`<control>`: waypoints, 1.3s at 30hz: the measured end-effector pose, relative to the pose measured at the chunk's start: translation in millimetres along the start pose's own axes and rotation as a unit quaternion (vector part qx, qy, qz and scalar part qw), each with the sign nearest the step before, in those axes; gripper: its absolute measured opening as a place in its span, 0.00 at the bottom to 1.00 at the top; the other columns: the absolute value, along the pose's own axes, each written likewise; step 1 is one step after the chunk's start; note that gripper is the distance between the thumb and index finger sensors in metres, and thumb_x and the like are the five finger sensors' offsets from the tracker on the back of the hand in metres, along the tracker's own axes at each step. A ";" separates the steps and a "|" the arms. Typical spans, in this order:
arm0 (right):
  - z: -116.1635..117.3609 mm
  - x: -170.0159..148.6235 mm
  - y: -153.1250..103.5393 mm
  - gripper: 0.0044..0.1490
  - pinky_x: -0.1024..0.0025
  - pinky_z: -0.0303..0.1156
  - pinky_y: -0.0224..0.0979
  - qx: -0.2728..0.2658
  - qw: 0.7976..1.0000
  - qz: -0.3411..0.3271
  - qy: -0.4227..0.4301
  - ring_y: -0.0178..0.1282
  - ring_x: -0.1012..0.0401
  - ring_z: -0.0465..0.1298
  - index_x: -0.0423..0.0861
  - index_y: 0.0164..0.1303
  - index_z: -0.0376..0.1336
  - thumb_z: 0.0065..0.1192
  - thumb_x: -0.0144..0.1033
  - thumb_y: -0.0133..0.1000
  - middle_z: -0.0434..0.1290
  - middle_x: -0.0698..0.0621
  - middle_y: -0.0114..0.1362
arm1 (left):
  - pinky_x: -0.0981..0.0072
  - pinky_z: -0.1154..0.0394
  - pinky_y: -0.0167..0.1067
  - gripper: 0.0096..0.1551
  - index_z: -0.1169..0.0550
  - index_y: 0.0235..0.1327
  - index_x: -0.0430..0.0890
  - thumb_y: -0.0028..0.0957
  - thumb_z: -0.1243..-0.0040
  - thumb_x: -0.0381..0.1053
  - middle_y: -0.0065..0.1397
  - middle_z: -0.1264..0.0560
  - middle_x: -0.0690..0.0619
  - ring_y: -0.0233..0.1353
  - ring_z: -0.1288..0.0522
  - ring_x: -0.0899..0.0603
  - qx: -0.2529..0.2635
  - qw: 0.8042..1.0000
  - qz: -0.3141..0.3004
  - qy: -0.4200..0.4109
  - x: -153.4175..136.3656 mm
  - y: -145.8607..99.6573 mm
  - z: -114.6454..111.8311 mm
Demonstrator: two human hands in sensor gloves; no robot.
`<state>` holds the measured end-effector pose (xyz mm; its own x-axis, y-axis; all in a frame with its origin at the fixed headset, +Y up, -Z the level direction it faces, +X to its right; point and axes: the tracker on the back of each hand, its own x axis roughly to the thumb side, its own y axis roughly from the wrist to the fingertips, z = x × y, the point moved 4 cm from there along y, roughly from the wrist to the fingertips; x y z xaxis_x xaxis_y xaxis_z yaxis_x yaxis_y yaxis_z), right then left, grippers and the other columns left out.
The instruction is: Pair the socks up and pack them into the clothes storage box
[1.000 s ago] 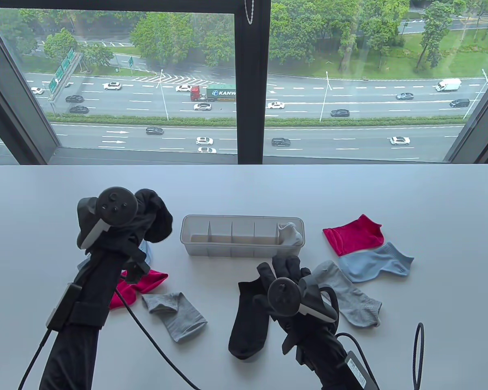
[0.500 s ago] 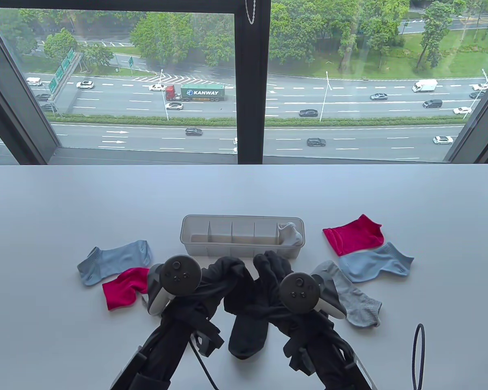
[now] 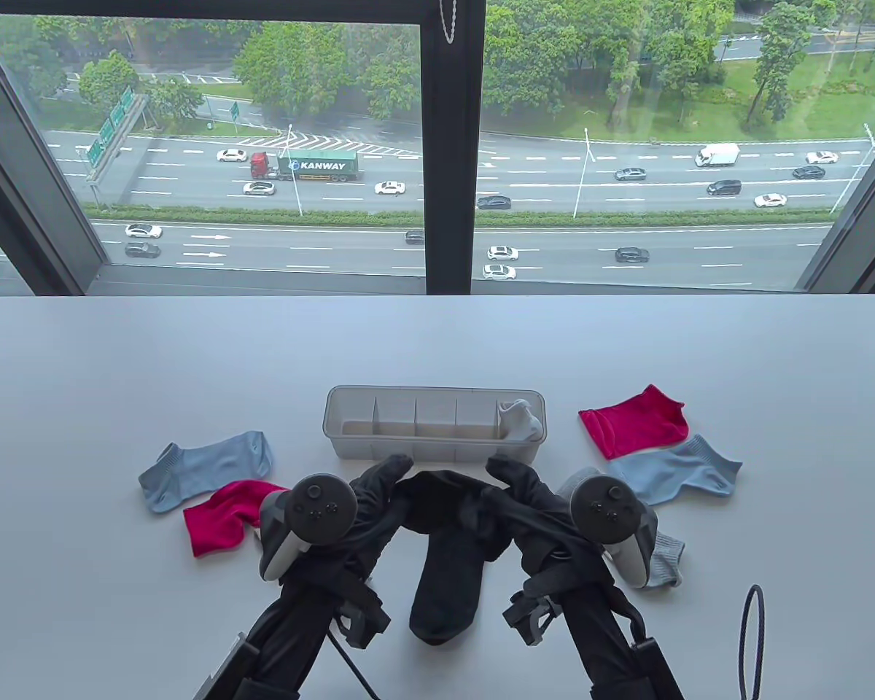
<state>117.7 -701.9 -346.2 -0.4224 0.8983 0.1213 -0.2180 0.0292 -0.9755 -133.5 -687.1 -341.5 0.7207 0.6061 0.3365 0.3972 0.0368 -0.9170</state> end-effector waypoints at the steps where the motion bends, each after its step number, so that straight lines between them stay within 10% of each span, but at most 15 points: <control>1: 0.9 -0.3 0.3 0.33 0.53 0.73 0.72 -0.001 1.000 0.002 0.002 0.39 0.62 0.84 0.40 0.80 0.53 0.54 0.40 0.68 0.81 0.50 0.48 | 0.24 0.51 0.76 0.46 0.55 0.81 0.59 0.61 0.42 0.49 0.87 0.60 0.41 0.86 0.57 0.28 -0.025 0.999 -0.033 0.007 8.7 1.0 -6.7; 5: 19.5 4.0 3.3 0.32 0.55 0.74 0.71 0.051 0.998 0.006 0.028 0.36 0.64 0.84 0.39 0.81 0.52 0.50 0.39 0.69 0.82 0.51 0.45 | 0.25 0.57 0.77 0.46 0.56 0.78 0.68 0.60 0.41 0.51 0.86 0.67 0.45 0.86 0.64 0.32 -0.053 0.991 -0.107 0.058 39.7 0.4 -24.0; 10: 31.8 -4.1 5.0 0.33 0.46 0.69 0.73 0.079 0.996 0.036 0.011 0.44 0.56 0.83 0.39 0.82 0.49 0.45 0.41 0.70 0.80 0.45 0.53 | 0.28 0.35 0.70 0.20 0.26 0.64 0.46 0.61 0.45 0.47 0.78 0.28 0.37 0.76 0.30 0.28 0.046 0.993 -0.102 -0.029 35.5 0.4 -7.8; 14: 21.1 -2.6 2.0 0.45 0.31 0.54 0.77 0.061 0.998 0.000 0.034 0.80 0.32 0.60 0.41 0.87 0.40 0.43 0.53 0.67 0.56 0.30 0.85 | 0.31 0.28 0.65 0.19 0.27 0.57 0.39 0.60 0.44 0.49 0.66 0.20 0.37 0.65 0.21 0.30 0.055 0.995 -0.038 -0.071 12.7 0.6 2.0; 16: 28.3 10.1 0.0 0.59 0.26 0.36 0.77 0.130 0.985 -0.056 0.097 0.84 0.30 0.34 0.45 0.87 0.27 0.51 0.59 0.61 0.32 0.32 0.90 | 0.32 0.27 0.63 0.19 0.26 0.55 0.38 0.60 0.42 0.50 0.62 0.18 0.38 0.62 0.19 0.31 0.058 0.994 -0.032 -0.087 8.3 1.9 4.8; 19: 46.7 26.7 -1.9 0.68 0.27 0.33 0.78 0.221 0.971 -0.089 0.018 0.83 0.30 0.28 0.51 0.79 0.15 0.54 0.64 0.59 0.20 0.31 0.85 | 0.37 0.22 0.59 0.19 0.25 0.53 0.38 0.59 0.41 0.50 0.56 0.14 0.40 0.56 0.15 0.34 0.047 0.993 -0.047 -0.094 12.7 3.2 4.0; 21: 50.0 28.4 -0.6 0.67 0.29 0.42 0.81 0.195 0.978 -0.073 -0.031 0.86 0.32 0.40 0.52 0.81 0.17 0.56 0.62 0.60 0.30 0.34 0.89 | 0.38 0.22 0.58 0.19 0.26 0.53 0.38 0.59 0.40 0.50 0.53 0.14 0.42 0.54 0.14 0.36 0.032 0.993 -0.059 -0.093 18.4 3.6 0.9; 24: 25.0 14.8 1.6 0.28 0.52 0.71 0.75 0.026 0.999 -0.029 0.026 0.61 0.57 0.81 0.48 0.76 0.58 0.58 0.41 0.66 0.77 0.48 0.66 | 0.38 0.22 0.59 0.19 0.26 0.54 0.38 0.59 0.39 0.49 0.53 0.15 0.43 0.54 0.15 0.37 0.031 0.994 -0.051 -0.090 15.5 3.2 3.3; 30: 14.0 9.4 3.8 0.29 0.52 0.73 0.73 0.051 0.998 -0.039 0.023 0.60 0.56 0.82 0.43 0.78 0.56 0.58 0.32 0.67 0.76 0.42 0.68 | 0.37 0.24 0.60 0.20 0.27 0.65 0.41 0.62 0.44 0.44 0.56 0.16 0.42 0.56 0.16 0.36 0.063 0.993 -0.022 -0.096 7.8 2.7 8.3; 32: 8.6 7.6 1.7 0.29 0.52 0.74 0.72 0.012 1.000 -0.019 0.012 0.59 0.55 0.83 0.40 0.79 0.55 0.56 0.32 0.68 0.77 0.41 0.67 | 0.29 0.34 0.68 0.28 0.37 0.76 0.45 0.63 0.46 0.42 0.75 0.29 0.37 0.72 0.28 0.29 0.093 0.992 -0.015 -0.079 6.6 -1.1 12.1; 36: 12.3 6.3 0.6 0.34 0.53 0.74 0.72 0.000 1.000 0.001 0.026 0.57 0.54 0.85 0.33 0.81 0.48 0.49 0.35 0.70 0.78 0.38 0.64 | 0.29 0.35 0.70 0.28 0.30 0.72 0.46 0.60 0.41 0.51 0.77 0.31 0.39 0.74 0.30 0.30 0.024 0.993 -0.110 -0.047 32.0 -0.2 -2.5; 39: 28.5 11.5 -0.5 0.36 0.47 0.68 0.76 0.048 0.993 0.003 0.112 0.64 0.48 0.81 0.30 0.82 0.40 0.42 0.35 0.72 0.74 0.32 0.68 | 0.28 0.39 0.73 0.44 0.44 0.83 0.46 0.58 0.40 0.56 0.85 0.44 0.39 0.82 0.40 0.29 -0.051 0.992 -0.115 0.032 43.8 2.4 -30.6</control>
<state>87.9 -704.1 -339.1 -0.2191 0.9738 0.0614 -0.3032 -0.0081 -0.9529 -83.6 -684.9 -322.4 0.6378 0.5397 0.5495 0.6079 0.0854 -0.7894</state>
